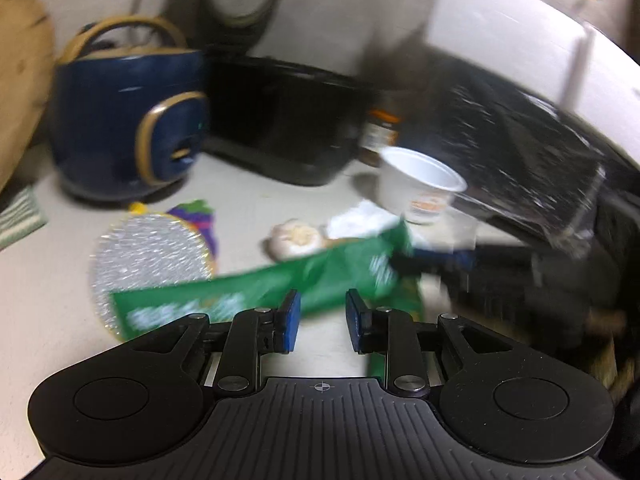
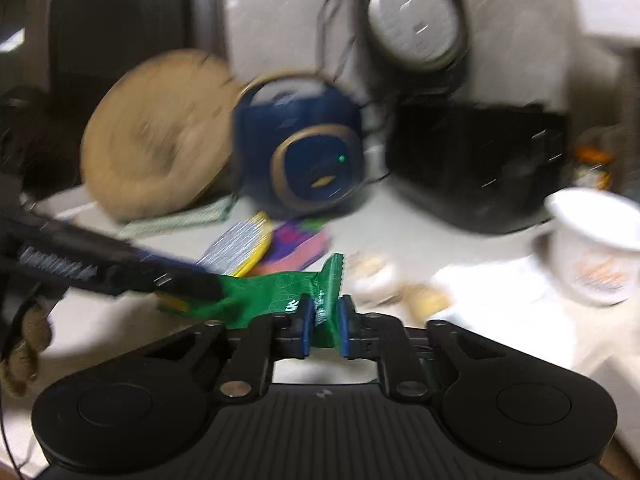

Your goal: Collect trash

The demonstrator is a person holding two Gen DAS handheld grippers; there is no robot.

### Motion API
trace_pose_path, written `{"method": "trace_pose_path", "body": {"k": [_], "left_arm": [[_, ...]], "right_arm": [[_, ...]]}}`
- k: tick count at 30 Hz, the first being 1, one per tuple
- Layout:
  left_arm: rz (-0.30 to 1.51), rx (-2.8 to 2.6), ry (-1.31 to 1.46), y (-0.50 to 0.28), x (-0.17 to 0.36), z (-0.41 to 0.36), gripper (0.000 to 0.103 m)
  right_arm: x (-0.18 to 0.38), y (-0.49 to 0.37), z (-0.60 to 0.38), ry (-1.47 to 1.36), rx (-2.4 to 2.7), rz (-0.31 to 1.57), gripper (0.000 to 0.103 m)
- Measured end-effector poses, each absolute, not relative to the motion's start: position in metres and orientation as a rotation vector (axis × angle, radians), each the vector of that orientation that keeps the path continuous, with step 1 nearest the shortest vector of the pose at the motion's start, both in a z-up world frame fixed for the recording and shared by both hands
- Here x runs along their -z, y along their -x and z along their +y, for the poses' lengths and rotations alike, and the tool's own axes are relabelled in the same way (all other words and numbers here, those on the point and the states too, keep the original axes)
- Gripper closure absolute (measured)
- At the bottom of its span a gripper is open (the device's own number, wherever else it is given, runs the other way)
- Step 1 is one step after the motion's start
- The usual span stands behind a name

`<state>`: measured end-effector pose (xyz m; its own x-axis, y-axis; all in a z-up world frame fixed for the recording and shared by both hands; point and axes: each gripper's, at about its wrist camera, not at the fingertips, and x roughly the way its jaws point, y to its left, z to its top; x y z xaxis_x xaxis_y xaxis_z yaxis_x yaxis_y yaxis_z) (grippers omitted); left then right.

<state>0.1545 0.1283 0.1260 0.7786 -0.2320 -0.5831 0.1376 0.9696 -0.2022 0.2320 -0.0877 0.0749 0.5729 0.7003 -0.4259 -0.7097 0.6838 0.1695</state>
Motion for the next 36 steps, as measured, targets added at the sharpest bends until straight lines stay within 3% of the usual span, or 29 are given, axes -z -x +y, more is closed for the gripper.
{"method": "trace_pose_path", "body": {"k": [8,11,14,16,21,36], "left_arm": [[0.702,0.344,-0.03,-0.169,-0.111,0.052,0.075],[0.726,0.305,-0.162,-0.18,-0.095,0.026,0.074],[0.739,0.223,-0.299,-0.189,-0.079,0.01,0.073],[0.736,0.194,-0.358,-0.193,-0.071,0.009,0.07],[0.747,0.217,-0.32,-0.194,-0.071,0.017,0.071],[0.784,0.164,-0.21,-0.196,-0.073,0.049,0.069]], "right_arm": [[-0.063,-0.272,-0.169,-0.016,-0.444,0.46,0.092],[-0.052,-0.272,-0.187,-0.017,-0.448,0.478,0.084],[-0.049,-0.263,-0.192,0.015,-0.487,0.471,0.067],[-0.053,-0.253,-0.193,0.05,-0.49,0.433,0.045],[-0.066,-0.238,-0.177,0.147,-0.618,0.362,0.021],[-0.033,-0.281,-0.105,0.254,-0.706,0.513,0.023]]}}
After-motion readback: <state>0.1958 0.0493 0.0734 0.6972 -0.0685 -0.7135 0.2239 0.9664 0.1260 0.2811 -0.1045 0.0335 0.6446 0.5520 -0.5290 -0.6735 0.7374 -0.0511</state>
